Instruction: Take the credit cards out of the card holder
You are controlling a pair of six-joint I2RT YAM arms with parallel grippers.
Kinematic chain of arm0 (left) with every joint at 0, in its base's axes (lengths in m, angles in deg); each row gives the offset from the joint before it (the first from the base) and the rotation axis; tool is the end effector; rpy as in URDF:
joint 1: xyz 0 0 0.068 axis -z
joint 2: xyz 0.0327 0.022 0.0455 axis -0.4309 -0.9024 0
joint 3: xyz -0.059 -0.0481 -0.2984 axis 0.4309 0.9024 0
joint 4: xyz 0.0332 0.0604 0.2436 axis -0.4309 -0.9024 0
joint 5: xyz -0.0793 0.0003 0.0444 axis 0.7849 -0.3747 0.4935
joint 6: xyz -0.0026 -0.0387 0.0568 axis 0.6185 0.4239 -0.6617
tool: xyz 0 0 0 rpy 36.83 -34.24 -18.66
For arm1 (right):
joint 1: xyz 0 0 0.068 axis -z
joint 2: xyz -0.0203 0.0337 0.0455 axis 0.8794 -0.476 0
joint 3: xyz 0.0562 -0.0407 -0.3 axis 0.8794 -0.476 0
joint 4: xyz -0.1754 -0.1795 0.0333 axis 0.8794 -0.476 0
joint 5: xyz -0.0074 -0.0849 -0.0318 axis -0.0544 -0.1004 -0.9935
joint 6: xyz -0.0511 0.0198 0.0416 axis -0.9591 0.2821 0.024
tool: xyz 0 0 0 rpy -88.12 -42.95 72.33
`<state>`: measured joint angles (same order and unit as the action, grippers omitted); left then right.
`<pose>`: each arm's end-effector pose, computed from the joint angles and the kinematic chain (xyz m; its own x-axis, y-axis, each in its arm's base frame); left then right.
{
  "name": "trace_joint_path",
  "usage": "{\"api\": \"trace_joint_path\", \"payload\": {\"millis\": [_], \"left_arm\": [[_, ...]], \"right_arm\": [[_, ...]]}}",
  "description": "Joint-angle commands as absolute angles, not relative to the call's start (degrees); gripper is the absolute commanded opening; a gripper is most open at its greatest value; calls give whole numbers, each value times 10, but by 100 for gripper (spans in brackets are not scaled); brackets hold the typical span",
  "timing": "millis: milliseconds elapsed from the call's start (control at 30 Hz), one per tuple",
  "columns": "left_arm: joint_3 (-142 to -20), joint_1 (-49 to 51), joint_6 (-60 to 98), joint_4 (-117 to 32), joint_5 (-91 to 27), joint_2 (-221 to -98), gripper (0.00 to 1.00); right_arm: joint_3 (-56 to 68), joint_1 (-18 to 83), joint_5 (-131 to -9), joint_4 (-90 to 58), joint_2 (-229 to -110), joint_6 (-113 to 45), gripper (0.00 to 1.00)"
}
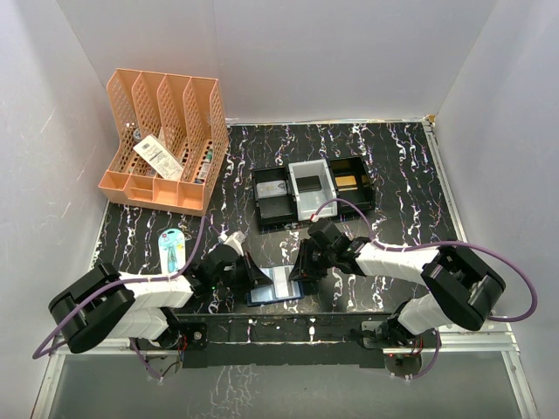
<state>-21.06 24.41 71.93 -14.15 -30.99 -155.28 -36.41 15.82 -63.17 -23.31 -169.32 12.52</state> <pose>0.1279 -0.1662 0.1633 -0.8986 -0.3143 -0.3062 0.0856 0.5587 -0.8249 0.1632 0.1878 0.1697 -0.9798 0.1031 -0.1712 -0.0151 0.8160 0.5778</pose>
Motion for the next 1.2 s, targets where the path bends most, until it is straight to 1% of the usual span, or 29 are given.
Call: {"api": "trace_joint_path", "payload": {"millis": [0, 33, 100, 167, 267, 400, 533, 667, 733, 833, 933, 1000, 1100, 1167], "left_arm": [[-205, 247, 712, -154, -325, -1540, 0], [-205, 247, 714, -147, -325, -1541, 0], [-206, 247, 720, -132, -321, -1547, 12], [-202, 247, 727, -103, -312, -1557, 19], [-195, 247, 738, -55, -295, -1583, 23], [-193, 247, 749, -16, -281, -1617, 23], [-182, 247, 766, 38, -278, -1648, 15], [-179, 247, 774, 89, -268, -1667, 13], [-183, 248, 775, 102, -262, -1678, 14], [-191, 249, 776, 111, -258, -1691, 19], [-201, 251, 771, 96, -260, -1695, 20], [-212, 253, 764, 72, -264, -1692, 18], [-225, 257, 756, 39, -277, -1682, 12], [-230, 258, 750, 23, -283, -1674, 3]], "right_arm": [[-358, 153, -660, -252, -1705, 117, 20], [-359, 153, -658, -250, -1705, 118, 20], [-360, 153, -655, -246, -1707, 121, 20], [-361, 153, -654, -244, -1709, 122, 20], [-366, 153, -651, -239, -1710, 125, 20], [-370, 153, -650, -236, -1711, 127, 20], [-374, 153, -646, -230, -1713, 130, 20], [-378, 153, -639, -223, -1714, 131, 20], [-380, 153, -638, -221, -1712, 130, 19], [-380, 153, -633, -216, -1703, 124, 17], [-379, 153, -632, -218, -1690, 114, 17], [-380, 153, -623, -212, -1685, 108, 16], [-384, 152, -603, -199, -1685, 101, 16], [-386, 152, -596, -194, -1687, 100, 16]]}}
